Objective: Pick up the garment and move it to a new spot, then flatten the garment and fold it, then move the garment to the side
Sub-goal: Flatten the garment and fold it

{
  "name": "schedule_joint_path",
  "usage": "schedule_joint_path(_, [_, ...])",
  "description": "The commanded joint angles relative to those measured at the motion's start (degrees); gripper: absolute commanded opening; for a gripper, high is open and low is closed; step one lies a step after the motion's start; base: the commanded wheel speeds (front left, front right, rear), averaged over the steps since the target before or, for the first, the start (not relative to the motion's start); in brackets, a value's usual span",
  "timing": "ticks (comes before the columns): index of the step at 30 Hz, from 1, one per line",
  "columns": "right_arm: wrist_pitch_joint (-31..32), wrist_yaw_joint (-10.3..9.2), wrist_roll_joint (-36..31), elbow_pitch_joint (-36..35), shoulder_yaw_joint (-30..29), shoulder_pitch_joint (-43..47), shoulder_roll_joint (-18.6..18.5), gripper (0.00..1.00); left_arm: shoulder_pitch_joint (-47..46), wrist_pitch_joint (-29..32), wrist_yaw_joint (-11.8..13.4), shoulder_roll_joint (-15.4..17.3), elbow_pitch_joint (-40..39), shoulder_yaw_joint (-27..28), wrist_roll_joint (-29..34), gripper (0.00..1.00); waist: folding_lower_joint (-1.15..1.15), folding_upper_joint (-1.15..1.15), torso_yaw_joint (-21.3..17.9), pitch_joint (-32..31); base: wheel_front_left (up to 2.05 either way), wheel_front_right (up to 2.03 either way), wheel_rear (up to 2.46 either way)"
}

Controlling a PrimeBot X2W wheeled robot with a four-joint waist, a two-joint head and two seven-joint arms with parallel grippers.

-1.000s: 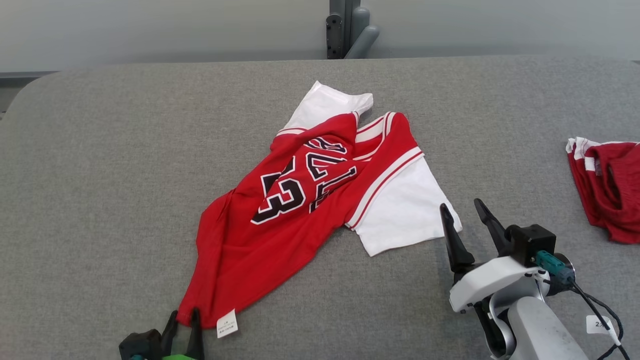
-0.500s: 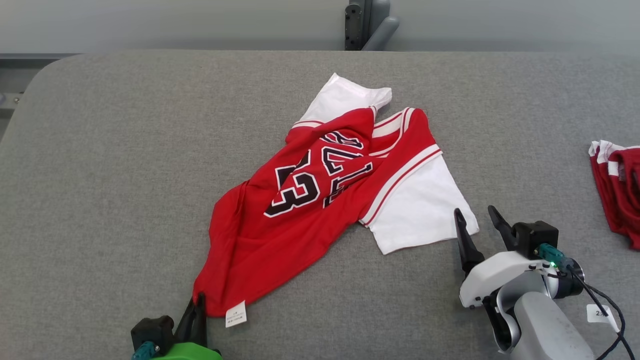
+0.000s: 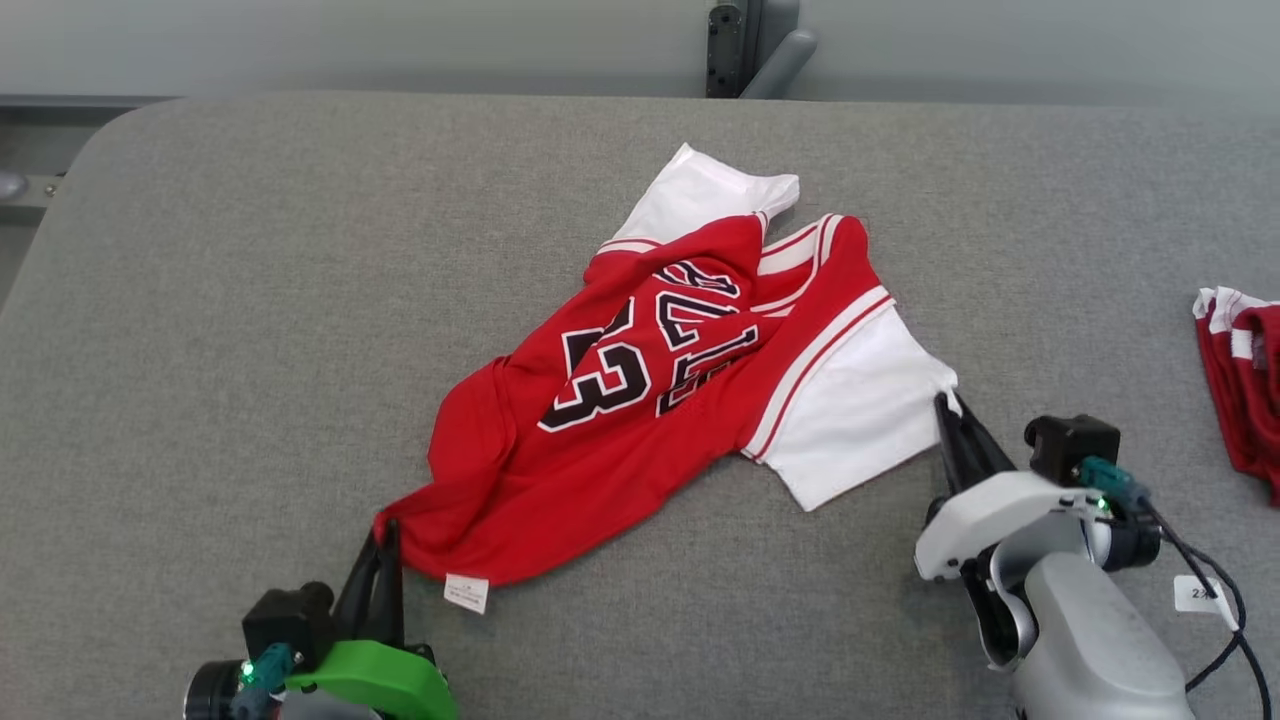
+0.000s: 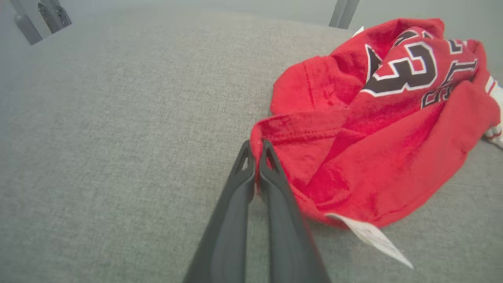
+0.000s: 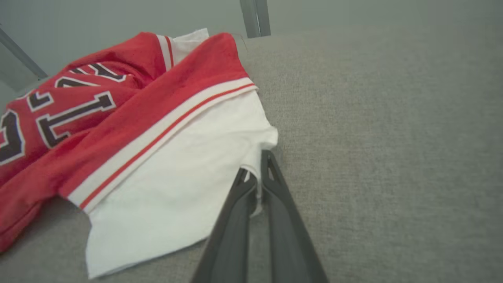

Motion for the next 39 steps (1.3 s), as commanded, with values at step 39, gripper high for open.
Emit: schedule_joint_path(39, [6.26, -0.06, 7.48, -15.14, 1.87, -48.25, -16.06, 0.0, -61.07, 8.18, -4.04, 21.57, -1.95, -5.0, 6.26, 0.0, 0.0, 0.0, -5.83, 16.58, 0.0, 0.0, 0.0])
